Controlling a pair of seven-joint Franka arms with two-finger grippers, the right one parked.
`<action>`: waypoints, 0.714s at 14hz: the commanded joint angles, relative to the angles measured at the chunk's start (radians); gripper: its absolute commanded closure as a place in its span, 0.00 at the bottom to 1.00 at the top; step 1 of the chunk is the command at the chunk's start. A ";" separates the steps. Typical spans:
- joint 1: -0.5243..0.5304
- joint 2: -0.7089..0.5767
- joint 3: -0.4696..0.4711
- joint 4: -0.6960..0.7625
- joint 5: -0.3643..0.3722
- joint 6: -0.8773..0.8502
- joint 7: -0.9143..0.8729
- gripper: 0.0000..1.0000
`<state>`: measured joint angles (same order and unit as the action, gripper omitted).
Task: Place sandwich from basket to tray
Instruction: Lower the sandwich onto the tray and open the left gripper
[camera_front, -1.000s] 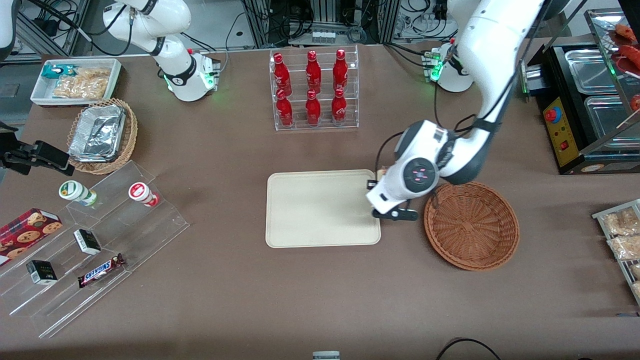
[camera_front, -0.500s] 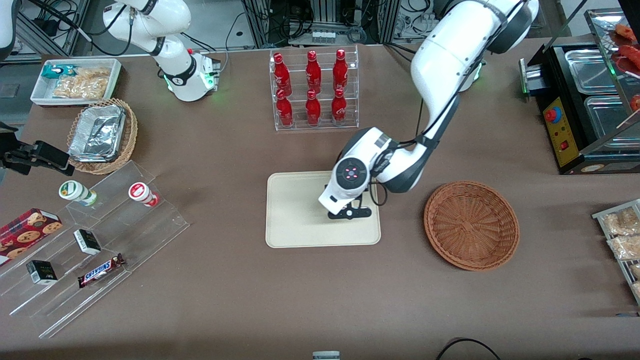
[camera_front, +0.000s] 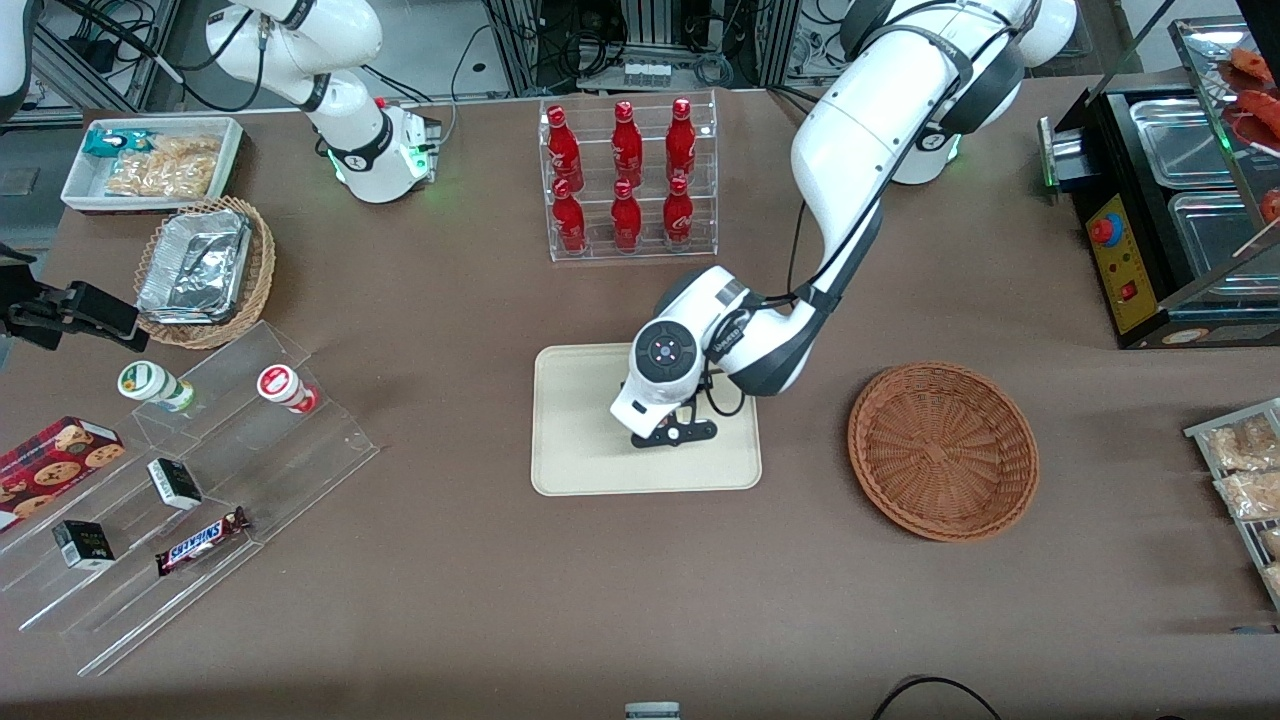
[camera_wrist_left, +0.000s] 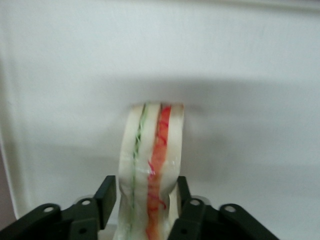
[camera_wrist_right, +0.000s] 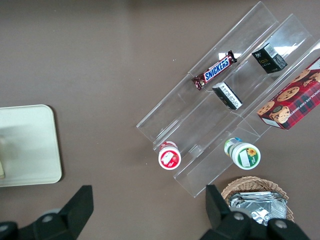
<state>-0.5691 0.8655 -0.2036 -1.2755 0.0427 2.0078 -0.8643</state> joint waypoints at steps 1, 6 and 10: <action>0.000 -0.040 0.053 0.037 0.014 -0.026 -0.022 0.00; 0.073 -0.228 0.138 0.031 0.005 -0.196 0.011 0.00; 0.237 -0.436 0.135 -0.082 0.002 -0.360 0.327 0.00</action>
<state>-0.3971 0.5521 -0.0615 -1.2449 0.0430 1.6938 -0.6728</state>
